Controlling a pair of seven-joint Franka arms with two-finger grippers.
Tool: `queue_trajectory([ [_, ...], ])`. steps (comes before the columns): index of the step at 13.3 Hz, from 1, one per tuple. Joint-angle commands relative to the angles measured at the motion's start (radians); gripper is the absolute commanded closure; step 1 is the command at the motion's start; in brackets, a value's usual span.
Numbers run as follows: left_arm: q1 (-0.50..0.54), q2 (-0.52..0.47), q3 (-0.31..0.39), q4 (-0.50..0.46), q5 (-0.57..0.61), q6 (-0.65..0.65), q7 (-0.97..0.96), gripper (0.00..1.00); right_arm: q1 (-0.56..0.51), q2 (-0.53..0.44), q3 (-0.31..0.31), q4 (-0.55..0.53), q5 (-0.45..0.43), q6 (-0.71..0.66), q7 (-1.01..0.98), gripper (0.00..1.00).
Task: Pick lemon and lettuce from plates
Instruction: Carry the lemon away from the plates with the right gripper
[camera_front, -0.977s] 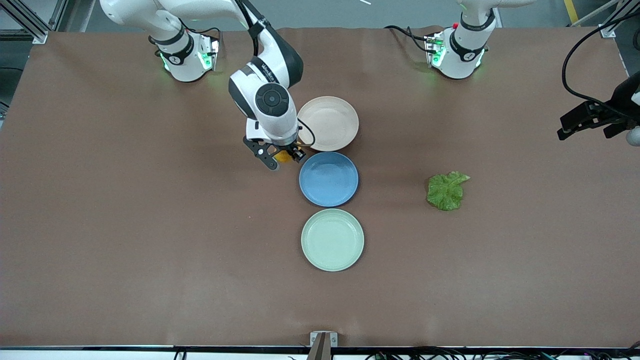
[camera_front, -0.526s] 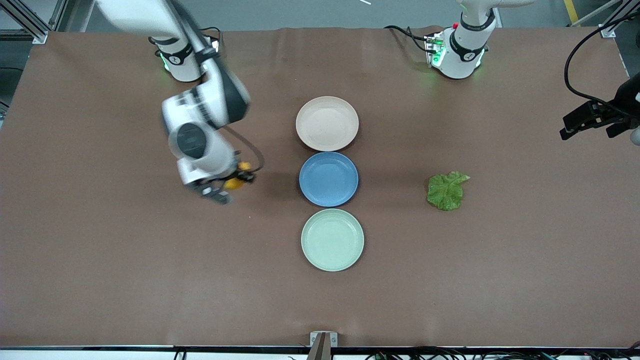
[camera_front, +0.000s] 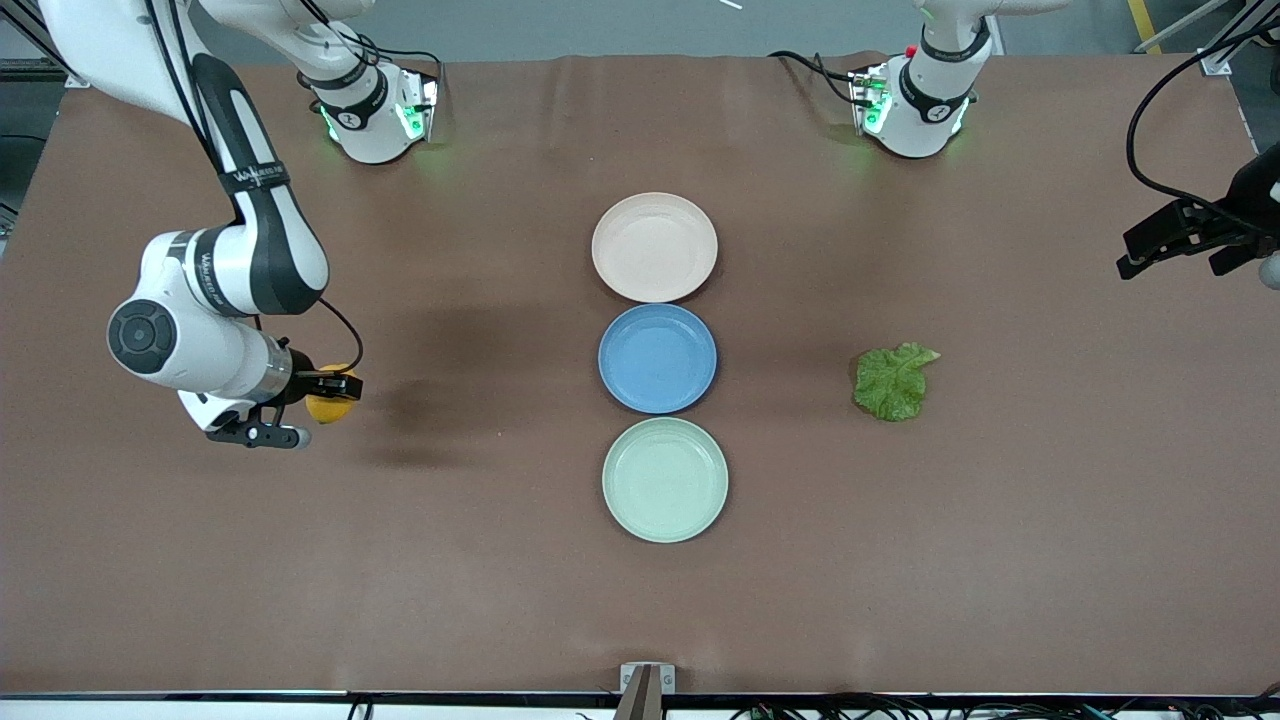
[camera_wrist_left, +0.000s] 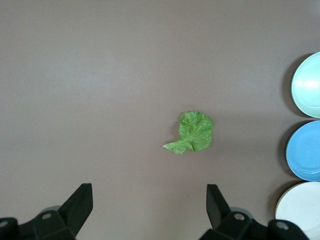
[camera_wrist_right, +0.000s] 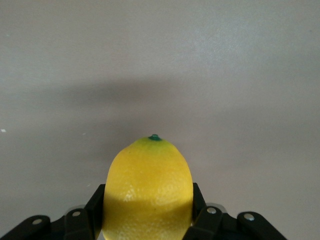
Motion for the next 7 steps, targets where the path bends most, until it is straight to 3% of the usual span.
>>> queue_trajectory([
  [1,-0.009,-0.009,0.002,0.012,-0.013,-0.013,-0.003,0.00,-0.042,-0.027,0.025,-0.128,-0.001,0.141,-0.125,1.00],
  [7,-0.009,-0.006,0.001,0.013,-0.014,-0.013,0.000,0.00,-0.055,0.076,0.026,-0.139,0.005,0.273,-0.196,0.93],
])
